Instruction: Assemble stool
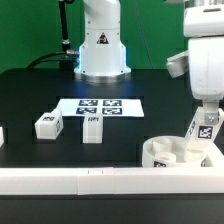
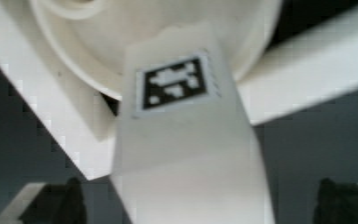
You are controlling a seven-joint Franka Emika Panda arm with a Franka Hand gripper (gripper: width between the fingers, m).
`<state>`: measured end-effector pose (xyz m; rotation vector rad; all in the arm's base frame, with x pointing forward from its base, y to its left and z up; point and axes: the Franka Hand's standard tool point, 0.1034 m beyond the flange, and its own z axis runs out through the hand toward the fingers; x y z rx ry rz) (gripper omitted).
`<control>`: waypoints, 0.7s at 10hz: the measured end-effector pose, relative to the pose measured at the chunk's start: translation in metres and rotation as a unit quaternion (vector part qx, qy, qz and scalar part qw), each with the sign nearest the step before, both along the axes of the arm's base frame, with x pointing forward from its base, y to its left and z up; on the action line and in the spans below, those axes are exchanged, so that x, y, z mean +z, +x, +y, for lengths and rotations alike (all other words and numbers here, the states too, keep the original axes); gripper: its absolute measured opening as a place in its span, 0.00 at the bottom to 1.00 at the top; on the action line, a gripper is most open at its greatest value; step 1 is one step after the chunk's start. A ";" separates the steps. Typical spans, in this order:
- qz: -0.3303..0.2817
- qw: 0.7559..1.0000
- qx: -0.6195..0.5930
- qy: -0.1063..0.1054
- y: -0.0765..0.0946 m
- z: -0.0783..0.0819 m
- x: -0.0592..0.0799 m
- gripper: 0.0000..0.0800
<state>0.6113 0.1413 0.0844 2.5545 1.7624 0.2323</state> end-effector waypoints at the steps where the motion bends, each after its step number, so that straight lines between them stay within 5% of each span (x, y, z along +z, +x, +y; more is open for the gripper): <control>1: -0.001 1.000 0.015 -0.003 0.000 -0.001 -0.001 0.81; 4: -0.007 0.994 0.105 -0.024 0.000 -0.006 -0.003 0.81; 6: -0.007 0.994 0.105 -0.024 0.001 -0.007 -0.003 0.49; 7: -0.007 0.994 0.105 -0.024 0.001 -0.007 -0.002 0.42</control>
Offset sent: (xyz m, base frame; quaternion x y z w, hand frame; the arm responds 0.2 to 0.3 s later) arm -0.0013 0.0015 -0.0025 -0.0027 0.0131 0.0238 0.9996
